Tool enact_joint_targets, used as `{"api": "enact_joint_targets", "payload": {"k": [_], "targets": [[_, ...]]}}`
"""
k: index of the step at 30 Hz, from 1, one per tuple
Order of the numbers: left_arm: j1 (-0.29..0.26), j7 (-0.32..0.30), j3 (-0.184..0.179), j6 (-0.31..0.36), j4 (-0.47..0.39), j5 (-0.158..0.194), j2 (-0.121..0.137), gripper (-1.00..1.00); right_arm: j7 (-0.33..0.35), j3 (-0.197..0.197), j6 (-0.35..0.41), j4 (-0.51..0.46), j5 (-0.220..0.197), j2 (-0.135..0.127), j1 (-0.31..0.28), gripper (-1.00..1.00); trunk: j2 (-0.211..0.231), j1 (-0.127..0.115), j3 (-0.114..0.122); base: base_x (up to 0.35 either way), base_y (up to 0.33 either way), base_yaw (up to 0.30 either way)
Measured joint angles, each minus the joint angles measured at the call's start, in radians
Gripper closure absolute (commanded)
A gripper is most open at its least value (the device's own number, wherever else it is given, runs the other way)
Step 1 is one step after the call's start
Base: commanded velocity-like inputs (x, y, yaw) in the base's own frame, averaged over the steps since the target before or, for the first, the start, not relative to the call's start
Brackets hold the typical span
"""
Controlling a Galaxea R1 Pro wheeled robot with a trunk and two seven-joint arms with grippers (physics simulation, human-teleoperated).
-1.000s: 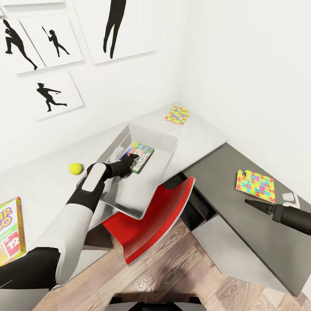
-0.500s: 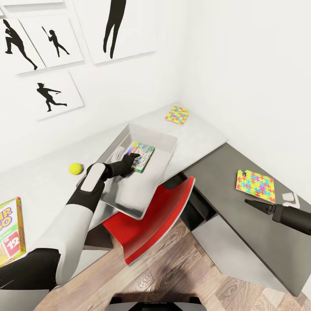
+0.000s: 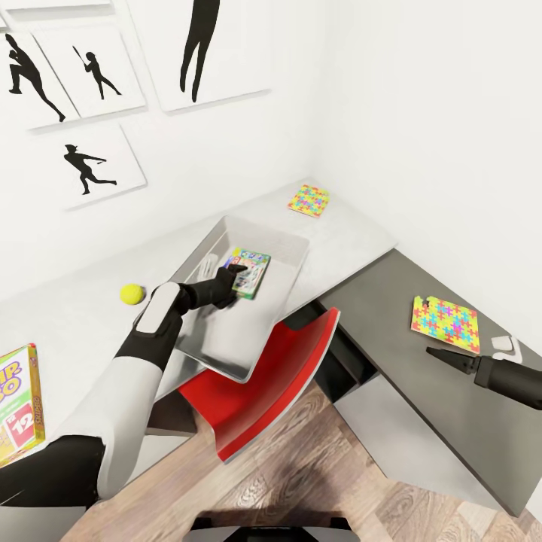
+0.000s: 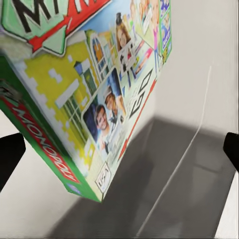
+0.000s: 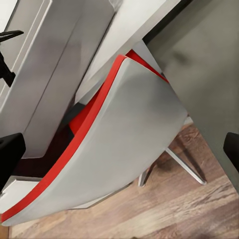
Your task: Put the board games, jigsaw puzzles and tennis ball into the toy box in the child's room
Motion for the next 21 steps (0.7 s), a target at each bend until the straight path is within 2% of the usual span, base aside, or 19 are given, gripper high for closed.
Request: {"api": "enact_joint_targets", "payload": {"k": [6,10,21], "targets": [[0.002,0.006,0.000,0.023,-0.008,0.056,0.001,-1.00,0.000,0.001,0.000,0.000,0.000,0.001,0.000,-1.00,0.000,0.000,0.000,0.000,0.000,0.000],[0.003,0.008,0.000,0.035,-0.011,0.073,0.002,-1.00,0.000,0.002,0.000,0.000,0.000,0.001,0.000,-1.00,0.000,0.000,0.000,0.000,0.000,0.000],[0.010,0.009,0.000,0.061,-0.017,0.089,0.002,-1.00,0.000,0.002,0.000,0.001,-0.001,0.001,0.000,-1.00,0.000,0.000,0.000,0.000,0.000,0.000]]}}
